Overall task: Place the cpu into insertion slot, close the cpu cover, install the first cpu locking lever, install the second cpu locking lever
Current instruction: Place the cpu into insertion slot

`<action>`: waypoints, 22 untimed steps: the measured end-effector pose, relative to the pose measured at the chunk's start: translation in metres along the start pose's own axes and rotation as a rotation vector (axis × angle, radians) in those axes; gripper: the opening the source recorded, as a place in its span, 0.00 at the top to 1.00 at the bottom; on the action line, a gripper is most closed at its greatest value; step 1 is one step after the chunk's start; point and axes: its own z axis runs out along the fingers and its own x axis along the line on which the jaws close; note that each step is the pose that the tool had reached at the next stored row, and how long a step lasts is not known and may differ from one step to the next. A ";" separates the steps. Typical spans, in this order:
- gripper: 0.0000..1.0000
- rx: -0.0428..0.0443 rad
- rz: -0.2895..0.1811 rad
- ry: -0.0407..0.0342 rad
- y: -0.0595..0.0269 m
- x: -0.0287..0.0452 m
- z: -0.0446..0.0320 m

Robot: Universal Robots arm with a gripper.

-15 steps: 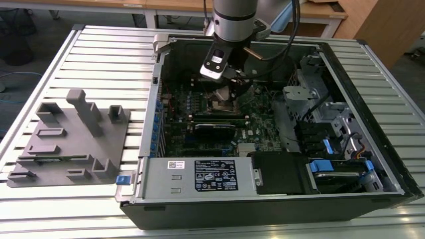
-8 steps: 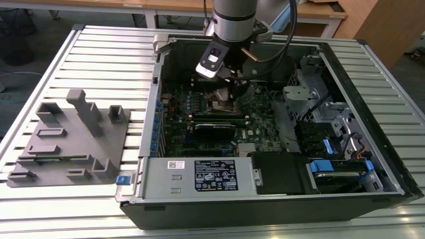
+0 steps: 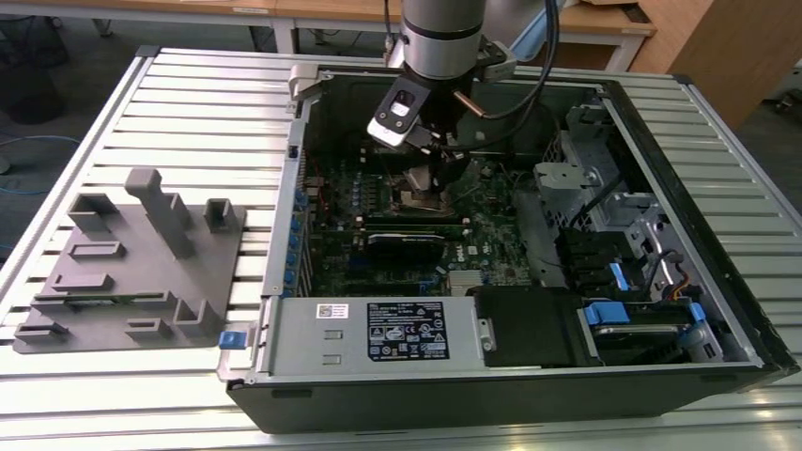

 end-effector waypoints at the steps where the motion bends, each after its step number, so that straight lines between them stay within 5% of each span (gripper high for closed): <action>1: 0.46 0.0000 0.000 0.0000 0.0000 0.0000 0.0000; 22: 0.46 0.0009 0.057 -0.0042 0.0000 0.0001 0.0008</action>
